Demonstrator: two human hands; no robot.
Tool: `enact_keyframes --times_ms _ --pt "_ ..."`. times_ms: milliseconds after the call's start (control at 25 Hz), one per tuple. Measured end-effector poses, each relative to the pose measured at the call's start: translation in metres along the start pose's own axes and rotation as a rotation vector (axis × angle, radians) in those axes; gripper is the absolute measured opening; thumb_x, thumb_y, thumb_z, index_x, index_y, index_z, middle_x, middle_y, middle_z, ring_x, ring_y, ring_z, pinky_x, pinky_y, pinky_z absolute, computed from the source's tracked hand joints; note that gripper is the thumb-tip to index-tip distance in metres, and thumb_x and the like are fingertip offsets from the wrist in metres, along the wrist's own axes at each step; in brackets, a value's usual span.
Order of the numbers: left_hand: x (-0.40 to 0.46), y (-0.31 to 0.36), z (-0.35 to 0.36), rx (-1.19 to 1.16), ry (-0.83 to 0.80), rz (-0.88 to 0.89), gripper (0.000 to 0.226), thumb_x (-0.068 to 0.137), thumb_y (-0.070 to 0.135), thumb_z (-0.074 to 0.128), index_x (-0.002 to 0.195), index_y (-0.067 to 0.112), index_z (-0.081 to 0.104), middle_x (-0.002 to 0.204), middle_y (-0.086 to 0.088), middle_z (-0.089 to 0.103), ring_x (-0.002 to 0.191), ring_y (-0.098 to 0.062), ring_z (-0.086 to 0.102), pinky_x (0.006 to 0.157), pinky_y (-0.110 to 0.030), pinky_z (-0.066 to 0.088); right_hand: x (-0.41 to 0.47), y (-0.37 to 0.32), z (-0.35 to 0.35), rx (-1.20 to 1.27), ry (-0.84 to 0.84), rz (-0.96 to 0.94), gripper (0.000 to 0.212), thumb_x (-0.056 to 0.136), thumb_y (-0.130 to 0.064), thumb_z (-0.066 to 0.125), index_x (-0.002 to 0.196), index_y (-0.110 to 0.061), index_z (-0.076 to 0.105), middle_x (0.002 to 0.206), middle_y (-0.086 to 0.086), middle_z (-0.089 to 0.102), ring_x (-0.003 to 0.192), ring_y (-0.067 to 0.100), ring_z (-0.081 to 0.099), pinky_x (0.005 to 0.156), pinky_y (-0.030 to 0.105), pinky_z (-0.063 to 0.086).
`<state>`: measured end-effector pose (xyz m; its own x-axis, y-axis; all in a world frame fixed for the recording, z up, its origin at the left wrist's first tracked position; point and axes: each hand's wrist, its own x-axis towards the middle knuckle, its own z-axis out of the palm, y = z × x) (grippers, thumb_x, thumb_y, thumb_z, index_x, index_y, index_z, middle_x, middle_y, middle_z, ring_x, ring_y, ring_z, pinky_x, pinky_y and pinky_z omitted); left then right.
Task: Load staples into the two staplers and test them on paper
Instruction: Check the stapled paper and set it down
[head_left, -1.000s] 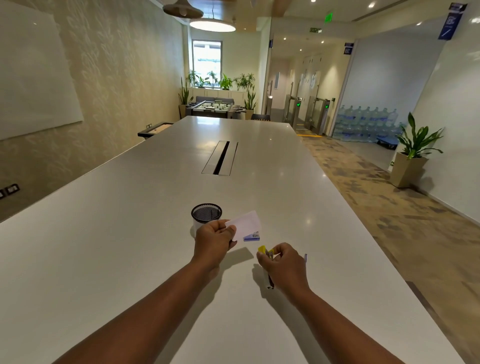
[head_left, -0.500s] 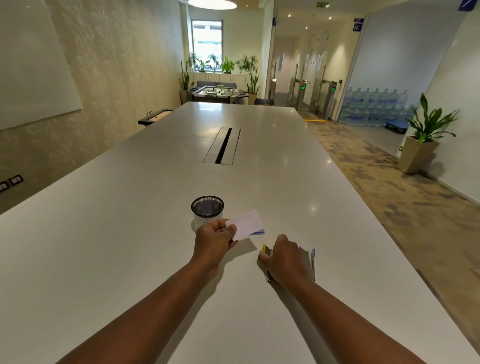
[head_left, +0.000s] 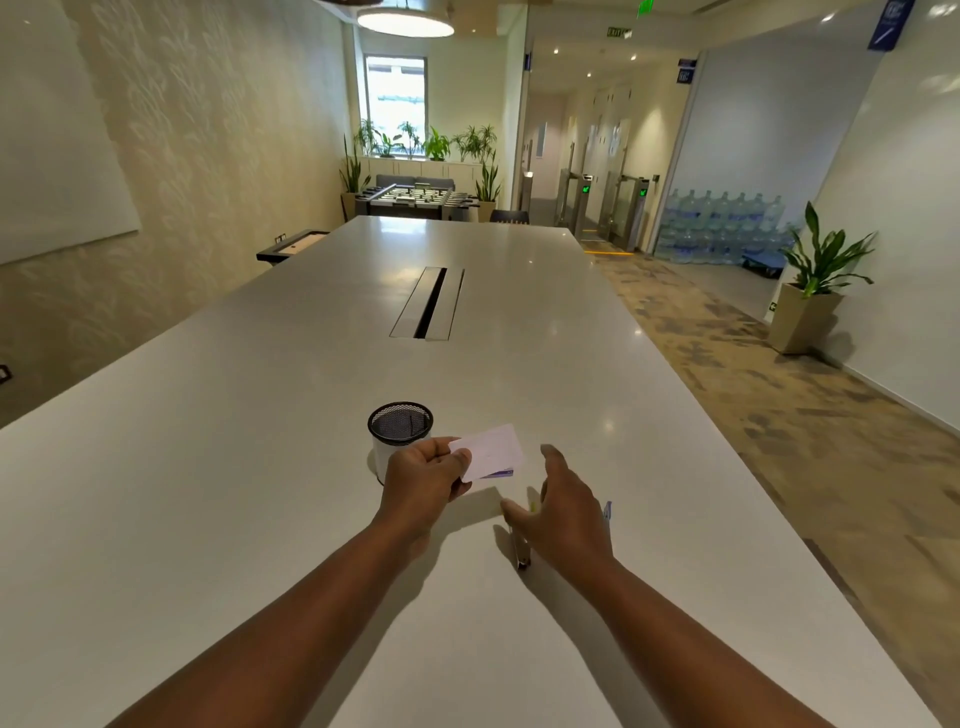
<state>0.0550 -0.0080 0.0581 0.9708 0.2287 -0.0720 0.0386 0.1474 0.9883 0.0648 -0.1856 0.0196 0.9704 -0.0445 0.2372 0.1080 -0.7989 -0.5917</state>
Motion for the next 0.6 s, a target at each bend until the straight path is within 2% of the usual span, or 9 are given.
enact_keyframes --times_ms 80,160,240,360,480,600 --pt "-0.006 0.010 0.001 0.014 0.008 0.026 0.015 0.096 0.009 0.066 0.110 0.009 0.073 0.102 -0.007 0.076 0.091 -0.017 0.073 0.071 -0.024 0.060 -0.006 -0.011 -0.017 -0.025 0.145 -0.181 0.085 0.079 -0.047 0.077 0.149 -0.030 0.033 0.127 -0.005 0.055 0.104 0.015 0.061 0.072 0.024 0.048" --pt "-0.013 0.021 0.003 0.034 0.028 0.054 0.012 0.096 0.008 0.065 0.105 0.013 0.072 0.101 -0.006 0.075 0.093 -0.021 0.073 0.066 -0.022 0.060 -0.010 -0.021 -0.032 -0.138 0.291 -0.389 0.070 0.077 -0.035 0.081 0.140 -0.024 0.052 0.129 0.000 0.055 0.102 0.019 0.060 0.067 0.021 0.047" --pt "-0.021 0.031 0.005 0.049 0.041 0.066 0.012 0.095 0.007 0.064 0.103 0.014 0.071 0.102 -0.010 0.075 0.092 -0.026 0.074 0.062 -0.022 0.059 -0.014 -0.030 -0.046 -0.191 0.402 -0.547 0.052 0.074 -0.022 0.084 0.123 -0.017 0.068 0.125 0.005 0.061 0.098 0.024 0.060 0.066 0.027 0.051" --pt "-0.033 0.045 0.007 0.063 0.032 0.059 0.017 0.096 0.008 0.062 0.109 0.012 0.071 0.103 -0.012 0.074 0.090 -0.029 0.075 0.063 -0.025 0.059 -0.019 -0.041 -0.060 -0.186 0.412 -0.688 0.030 0.074 -0.008 0.084 0.102 -0.014 0.077 0.108 0.004 0.072 0.094 0.029 0.063 0.069 0.040 0.054" --pt "-0.042 0.059 0.007 0.073 0.008 0.056 0.017 0.098 0.011 0.060 0.108 0.013 0.074 0.094 -0.008 0.074 0.075 -0.022 0.072 0.060 -0.027 0.055 -0.025 -0.048 -0.070 -0.039 0.360 -0.676 0.020 0.080 -0.003 0.080 0.098 -0.012 0.079 0.096 0.001 0.077 0.088 0.024 0.065 0.072 0.037 0.054" --pt "-0.049 0.067 0.005 0.203 -0.037 0.086 0.019 0.098 0.019 0.058 0.095 0.017 0.077 0.066 0.008 0.064 0.061 -0.012 0.053 0.054 -0.023 0.041 -0.031 -0.057 -0.078 0.251 0.236 -0.426 0.016 0.091 -0.007 0.071 0.103 -0.015 0.078 0.097 -0.002 0.077 0.090 0.017 0.067 0.080 0.032 0.054"
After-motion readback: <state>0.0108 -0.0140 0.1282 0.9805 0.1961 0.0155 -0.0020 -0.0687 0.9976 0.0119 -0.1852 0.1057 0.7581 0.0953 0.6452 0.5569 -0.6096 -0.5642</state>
